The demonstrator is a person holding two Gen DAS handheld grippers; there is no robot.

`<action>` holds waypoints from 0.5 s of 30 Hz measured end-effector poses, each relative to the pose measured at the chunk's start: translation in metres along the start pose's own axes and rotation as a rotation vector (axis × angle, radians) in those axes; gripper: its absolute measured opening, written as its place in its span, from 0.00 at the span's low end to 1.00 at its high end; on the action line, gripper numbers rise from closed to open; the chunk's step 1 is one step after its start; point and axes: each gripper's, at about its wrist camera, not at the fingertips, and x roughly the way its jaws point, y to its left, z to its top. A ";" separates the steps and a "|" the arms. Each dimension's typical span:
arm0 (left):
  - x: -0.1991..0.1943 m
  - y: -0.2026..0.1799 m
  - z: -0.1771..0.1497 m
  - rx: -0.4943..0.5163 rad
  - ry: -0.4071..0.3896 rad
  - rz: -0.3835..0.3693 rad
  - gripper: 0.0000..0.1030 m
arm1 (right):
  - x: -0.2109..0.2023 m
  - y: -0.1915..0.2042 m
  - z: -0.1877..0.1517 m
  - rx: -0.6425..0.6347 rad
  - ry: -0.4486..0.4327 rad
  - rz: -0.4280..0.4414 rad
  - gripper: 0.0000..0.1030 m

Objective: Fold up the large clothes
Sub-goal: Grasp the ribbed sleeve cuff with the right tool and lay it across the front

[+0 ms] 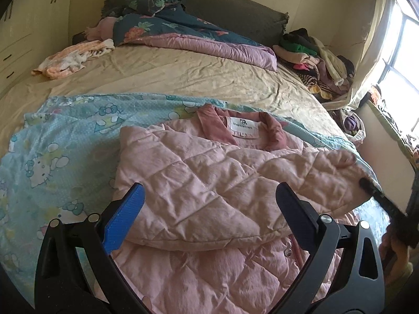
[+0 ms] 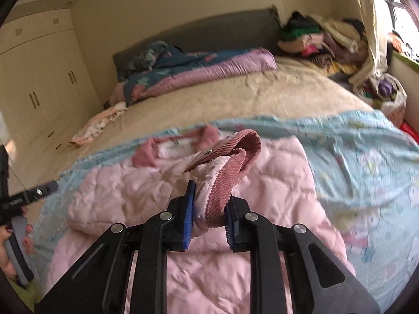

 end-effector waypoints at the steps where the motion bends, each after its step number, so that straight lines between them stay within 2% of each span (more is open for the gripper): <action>1: 0.001 0.000 -0.001 0.003 0.004 0.001 0.91 | 0.004 -0.004 -0.005 0.013 0.019 -0.005 0.18; 5: 0.007 -0.001 -0.001 0.006 0.021 0.007 0.91 | 0.016 -0.008 -0.020 0.028 0.066 -0.032 0.24; 8: 0.008 0.000 -0.002 0.005 0.024 0.011 0.91 | 0.020 -0.010 -0.028 0.046 0.095 -0.048 0.34; 9: 0.008 -0.001 -0.001 0.003 0.025 0.013 0.91 | 0.020 -0.011 -0.029 0.047 0.096 -0.058 0.35; 12: 0.009 -0.001 -0.001 0.005 0.027 0.016 0.91 | 0.014 -0.012 -0.030 0.053 0.087 -0.068 0.47; 15: 0.012 -0.001 -0.001 0.007 0.031 0.018 0.91 | 0.005 -0.012 -0.028 0.053 0.072 -0.086 0.50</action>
